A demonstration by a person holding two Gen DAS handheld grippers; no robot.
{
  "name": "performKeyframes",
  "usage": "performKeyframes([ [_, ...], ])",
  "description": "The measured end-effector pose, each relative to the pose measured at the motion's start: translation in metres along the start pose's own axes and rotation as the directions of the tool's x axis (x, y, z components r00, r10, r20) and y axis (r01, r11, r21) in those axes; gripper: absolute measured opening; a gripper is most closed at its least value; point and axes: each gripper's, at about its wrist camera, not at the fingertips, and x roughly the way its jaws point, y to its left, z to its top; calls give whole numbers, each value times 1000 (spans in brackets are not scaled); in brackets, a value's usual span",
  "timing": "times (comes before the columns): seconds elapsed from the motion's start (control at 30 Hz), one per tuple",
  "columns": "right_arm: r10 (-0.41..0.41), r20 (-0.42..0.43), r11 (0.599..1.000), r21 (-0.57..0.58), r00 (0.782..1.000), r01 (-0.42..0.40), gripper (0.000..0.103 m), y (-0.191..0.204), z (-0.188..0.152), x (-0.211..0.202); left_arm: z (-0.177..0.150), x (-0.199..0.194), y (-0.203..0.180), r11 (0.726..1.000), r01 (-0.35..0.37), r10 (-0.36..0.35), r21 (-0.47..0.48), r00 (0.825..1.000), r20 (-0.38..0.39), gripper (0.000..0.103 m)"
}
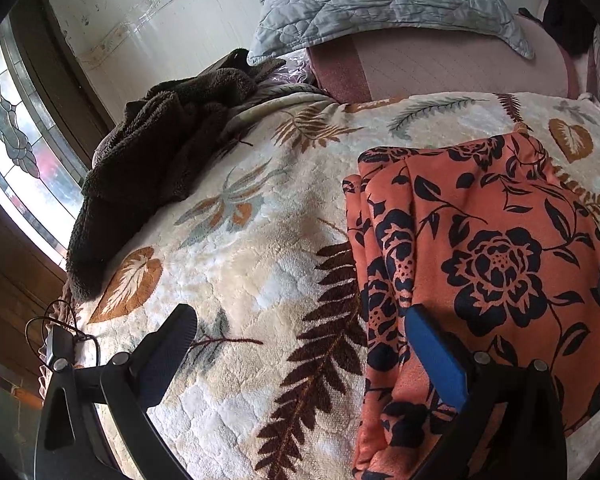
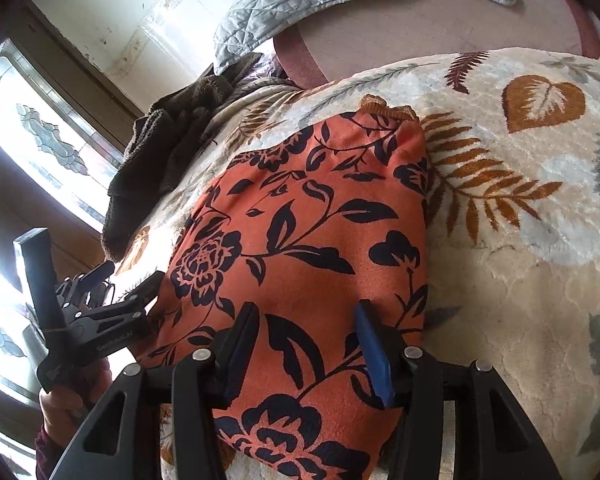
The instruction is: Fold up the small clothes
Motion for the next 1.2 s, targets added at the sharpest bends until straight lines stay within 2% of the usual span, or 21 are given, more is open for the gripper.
performKeyframes([
  [0.27,29,5,1000,2,1000,-29,57,0,1,-9,5,-1,-2,999,10,-10,-35,1000,6,103],
  [0.5,19,128,1000,-14,992,-17,57,0,8,-33,9,-5,0,996,39,-37,-78,999,26,103],
  [0.57,21,110,1000,2,994,-21,57,-2,10,-29,10,-5,0,995,44,-42,-85,999,25,103],
  [0.7,20,17,1000,19,1000,-20,57,-5,5,-8,9,0,-3,996,41,-40,-79,999,7,103],
  [0.8,13,27,1000,-11,1000,-13,57,1,5,-9,8,0,-2,996,40,-40,-75,999,6,103],
  [0.97,16,57,1000,7,998,-16,57,-2,6,-16,8,0,-1,996,40,-39,-80,999,7,103],
  [1.2,-5,92,993,116,996,-6,57,-27,15,-27,8,-1,2,994,47,-46,-94,999,11,103],
])
